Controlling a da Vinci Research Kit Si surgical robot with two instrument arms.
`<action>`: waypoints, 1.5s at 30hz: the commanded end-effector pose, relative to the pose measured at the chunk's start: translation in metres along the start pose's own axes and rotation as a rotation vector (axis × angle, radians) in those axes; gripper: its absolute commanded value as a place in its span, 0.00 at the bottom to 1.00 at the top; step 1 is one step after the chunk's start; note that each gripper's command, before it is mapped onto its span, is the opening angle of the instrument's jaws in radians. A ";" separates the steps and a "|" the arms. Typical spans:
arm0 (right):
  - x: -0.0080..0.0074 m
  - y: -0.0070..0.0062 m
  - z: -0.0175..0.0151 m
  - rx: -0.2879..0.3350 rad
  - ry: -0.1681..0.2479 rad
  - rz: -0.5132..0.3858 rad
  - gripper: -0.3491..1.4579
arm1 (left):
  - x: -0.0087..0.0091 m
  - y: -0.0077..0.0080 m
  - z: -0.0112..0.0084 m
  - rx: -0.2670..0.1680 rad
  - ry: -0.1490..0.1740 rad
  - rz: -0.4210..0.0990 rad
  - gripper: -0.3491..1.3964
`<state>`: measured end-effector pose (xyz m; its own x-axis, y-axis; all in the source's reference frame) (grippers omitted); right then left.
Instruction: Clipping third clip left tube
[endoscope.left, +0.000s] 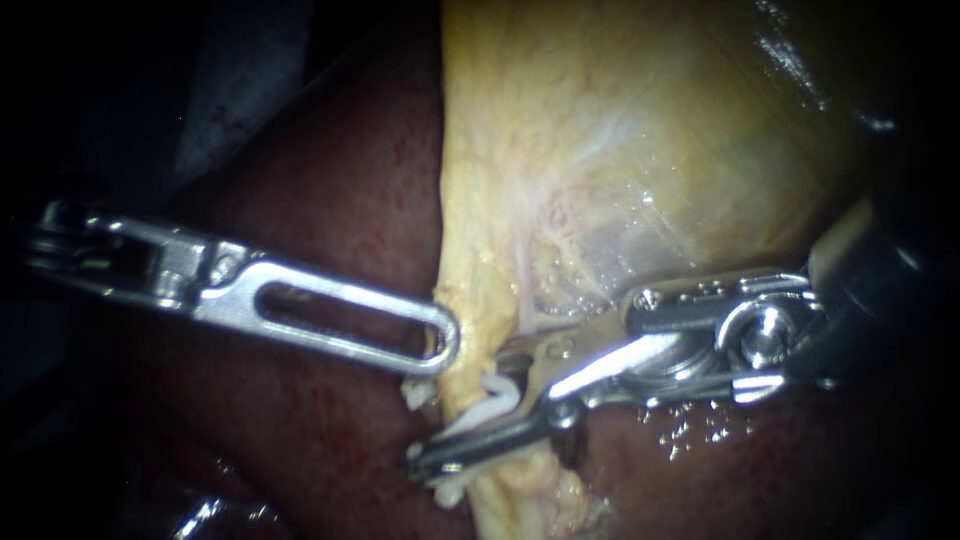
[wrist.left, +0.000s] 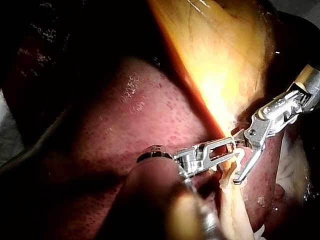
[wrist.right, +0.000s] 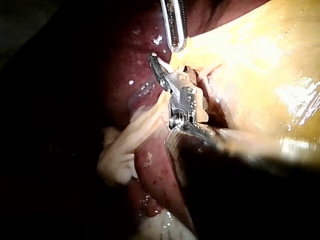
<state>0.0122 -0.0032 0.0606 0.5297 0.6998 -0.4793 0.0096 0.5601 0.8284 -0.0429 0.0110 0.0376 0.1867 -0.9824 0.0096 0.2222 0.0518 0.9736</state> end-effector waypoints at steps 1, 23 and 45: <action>0.0002 -0.0001 -0.0002 0.002 0.000 0.001 0.47 | 0.0000 0.0000 0.0000 0.000 0.000 0.000 0.00; 0.0017 0.0000 -0.0013 0.011 0.000 0.021 0.32 | 0.0000 0.0000 0.0000 0.000 0.000 0.000 0.00; 0.0015 0.0000 -0.0016 0.020 0.002 0.106 0.00 | 0.0000 0.0000 0.0000 0.000 0.000 0.000 0.00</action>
<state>0.0117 -0.0014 0.0594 0.5271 0.7549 -0.3903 -0.0289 0.4749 0.8795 -0.0429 0.0110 0.0376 0.1872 -0.9823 0.0097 0.2222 0.0520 0.9736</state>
